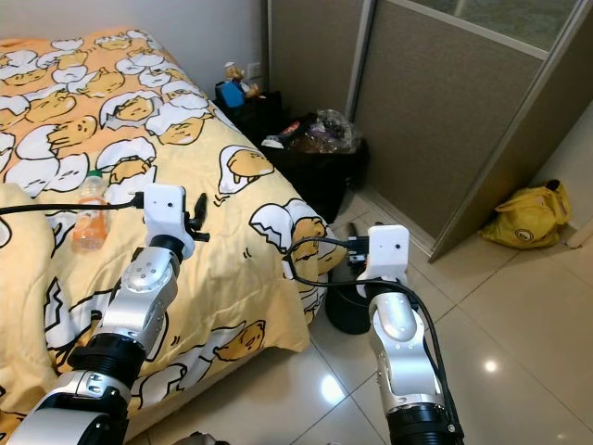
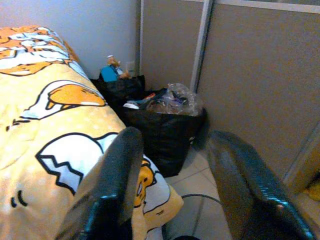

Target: Clean up the room

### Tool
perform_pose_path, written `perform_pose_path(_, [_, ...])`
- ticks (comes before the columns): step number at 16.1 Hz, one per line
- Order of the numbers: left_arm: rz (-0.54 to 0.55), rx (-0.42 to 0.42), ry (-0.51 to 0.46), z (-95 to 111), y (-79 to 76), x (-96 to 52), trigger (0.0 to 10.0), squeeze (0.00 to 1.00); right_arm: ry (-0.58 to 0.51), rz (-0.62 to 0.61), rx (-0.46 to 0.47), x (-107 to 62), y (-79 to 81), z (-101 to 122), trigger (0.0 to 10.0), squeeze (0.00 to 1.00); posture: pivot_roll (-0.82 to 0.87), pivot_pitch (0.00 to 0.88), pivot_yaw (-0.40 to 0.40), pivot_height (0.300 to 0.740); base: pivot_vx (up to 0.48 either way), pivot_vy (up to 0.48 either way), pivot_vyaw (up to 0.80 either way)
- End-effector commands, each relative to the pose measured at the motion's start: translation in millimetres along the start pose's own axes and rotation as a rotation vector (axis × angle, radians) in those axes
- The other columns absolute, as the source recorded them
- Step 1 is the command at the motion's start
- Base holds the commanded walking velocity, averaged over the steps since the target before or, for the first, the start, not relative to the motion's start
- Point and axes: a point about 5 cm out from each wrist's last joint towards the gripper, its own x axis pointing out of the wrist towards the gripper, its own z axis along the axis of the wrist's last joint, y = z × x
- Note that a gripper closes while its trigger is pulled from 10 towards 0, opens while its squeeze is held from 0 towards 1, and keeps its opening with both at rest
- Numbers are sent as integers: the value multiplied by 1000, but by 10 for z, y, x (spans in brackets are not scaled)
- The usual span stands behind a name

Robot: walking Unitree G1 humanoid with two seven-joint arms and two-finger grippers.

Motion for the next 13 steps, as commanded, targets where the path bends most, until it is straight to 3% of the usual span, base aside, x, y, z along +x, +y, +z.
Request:
perform_pose_path(1, [19,-10,-1,16,11,-10,10000,1000,7,-2,4,-20,-8,-29,10000,1000,-19,0,9,740,0,0,0])
perform_pose_path(6, [12,43,35,-82,16,-68,10000,1000,21,-13,3,-41,-27,-67,10000,1000,-17,0,10,740,0,0,0])
perform_pose_path(13, [-8,32,40,-100,-29,-71,10000,1000,16,-10,-5,-26,-42,-52,10000,1000,-18,0,3,740,0,0,0])
